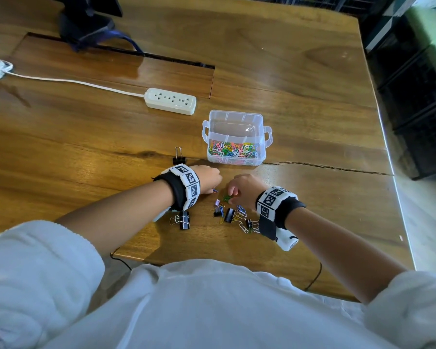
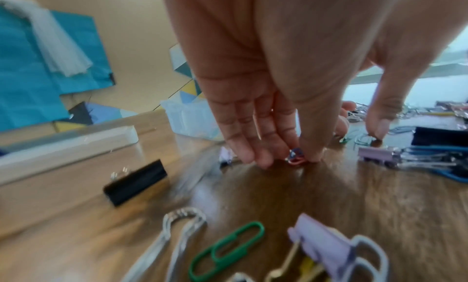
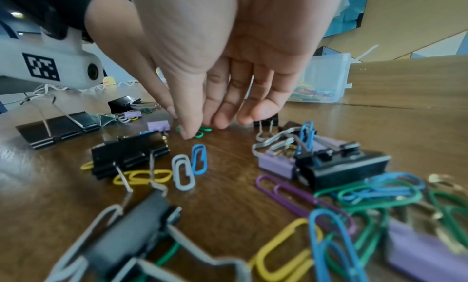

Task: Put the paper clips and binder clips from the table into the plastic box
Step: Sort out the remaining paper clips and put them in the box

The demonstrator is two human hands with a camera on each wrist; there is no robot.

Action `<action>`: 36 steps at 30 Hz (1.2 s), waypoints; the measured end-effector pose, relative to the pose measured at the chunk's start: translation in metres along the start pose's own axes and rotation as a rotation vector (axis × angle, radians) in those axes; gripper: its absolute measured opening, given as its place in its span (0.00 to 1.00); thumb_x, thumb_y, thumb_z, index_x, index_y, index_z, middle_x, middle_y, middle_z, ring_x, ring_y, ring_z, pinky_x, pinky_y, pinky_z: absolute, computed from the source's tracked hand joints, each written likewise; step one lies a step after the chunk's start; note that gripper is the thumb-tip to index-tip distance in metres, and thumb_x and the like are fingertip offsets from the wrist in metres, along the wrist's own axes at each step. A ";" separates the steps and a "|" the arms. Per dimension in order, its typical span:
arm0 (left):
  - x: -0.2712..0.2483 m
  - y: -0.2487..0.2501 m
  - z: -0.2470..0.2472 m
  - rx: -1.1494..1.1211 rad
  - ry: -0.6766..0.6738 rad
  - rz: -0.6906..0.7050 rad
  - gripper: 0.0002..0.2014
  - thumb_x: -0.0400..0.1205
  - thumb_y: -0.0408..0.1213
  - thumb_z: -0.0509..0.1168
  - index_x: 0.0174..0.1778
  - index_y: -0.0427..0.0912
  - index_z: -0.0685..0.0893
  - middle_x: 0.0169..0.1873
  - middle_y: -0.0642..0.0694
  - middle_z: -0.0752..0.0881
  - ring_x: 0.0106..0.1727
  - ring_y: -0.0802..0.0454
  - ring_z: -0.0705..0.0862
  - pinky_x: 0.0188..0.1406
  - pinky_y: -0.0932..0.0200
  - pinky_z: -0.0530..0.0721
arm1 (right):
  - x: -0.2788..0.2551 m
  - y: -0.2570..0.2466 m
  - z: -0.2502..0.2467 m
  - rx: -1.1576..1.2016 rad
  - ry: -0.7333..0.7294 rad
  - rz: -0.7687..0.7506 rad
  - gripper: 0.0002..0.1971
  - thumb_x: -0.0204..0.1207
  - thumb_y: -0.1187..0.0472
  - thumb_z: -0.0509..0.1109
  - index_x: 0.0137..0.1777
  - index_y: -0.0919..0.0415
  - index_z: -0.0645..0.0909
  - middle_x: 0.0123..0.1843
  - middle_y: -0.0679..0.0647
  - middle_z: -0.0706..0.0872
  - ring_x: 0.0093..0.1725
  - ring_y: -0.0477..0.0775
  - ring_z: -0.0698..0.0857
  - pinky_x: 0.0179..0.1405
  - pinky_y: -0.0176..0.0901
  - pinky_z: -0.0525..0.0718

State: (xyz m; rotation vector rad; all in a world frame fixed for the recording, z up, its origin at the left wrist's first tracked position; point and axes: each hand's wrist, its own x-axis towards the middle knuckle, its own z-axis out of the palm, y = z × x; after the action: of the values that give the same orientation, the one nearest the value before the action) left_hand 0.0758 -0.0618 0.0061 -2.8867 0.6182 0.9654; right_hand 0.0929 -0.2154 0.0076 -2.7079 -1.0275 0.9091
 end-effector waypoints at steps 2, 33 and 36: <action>0.001 0.003 -0.001 0.075 -0.022 -0.002 0.14 0.84 0.37 0.60 0.64 0.35 0.76 0.64 0.39 0.79 0.67 0.39 0.78 0.63 0.47 0.78 | -0.001 -0.004 0.000 0.005 -0.004 0.010 0.08 0.73 0.58 0.69 0.50 0.56 0.85 0.51 0.50 0.85 0.53 0.52 0.83 0.49 0.38 0.78; -0.049 -0.039 0.014 -0.164 0.041 -0.109 0.07 0.81 0.37 0.65 0.49 0.40 0.86 0.48 0.44 0.89 0.50 0.46 0.86 0.39 0.59 0.77 | -0.022 0.002 0.015 0.084 -0.007 -0.062 0.21 0.73 0.64 0.71 0.65 0.52 0.77 0.62 0.53 0.75 0.58 0.55 0.79 0.61 0.48 0.82; -0.049 -0.038 0.020 -0.191 0.061 -0.111 0.07 0.81 0.37 0.64 0.50 0.40 0.86 0.50 0.44 0.88 0.51 0.47 0.85 0.40 0.59 0.76 | -0.022 0.001 0.013 0.092 -0.012 -0.043 0.14 0.74 0.63 0.70 0.59 0.53 0.81 0.56 0.52 0.78 0.55 0.54 0.80 0.58 0.49 0.81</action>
State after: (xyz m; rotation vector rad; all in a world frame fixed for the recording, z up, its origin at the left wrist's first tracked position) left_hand 0.0432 -0.0058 0.0157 -3.0884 0.3823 0.9752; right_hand 0.0735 -0.2313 0.0078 -2.5988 -1.0160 0.9416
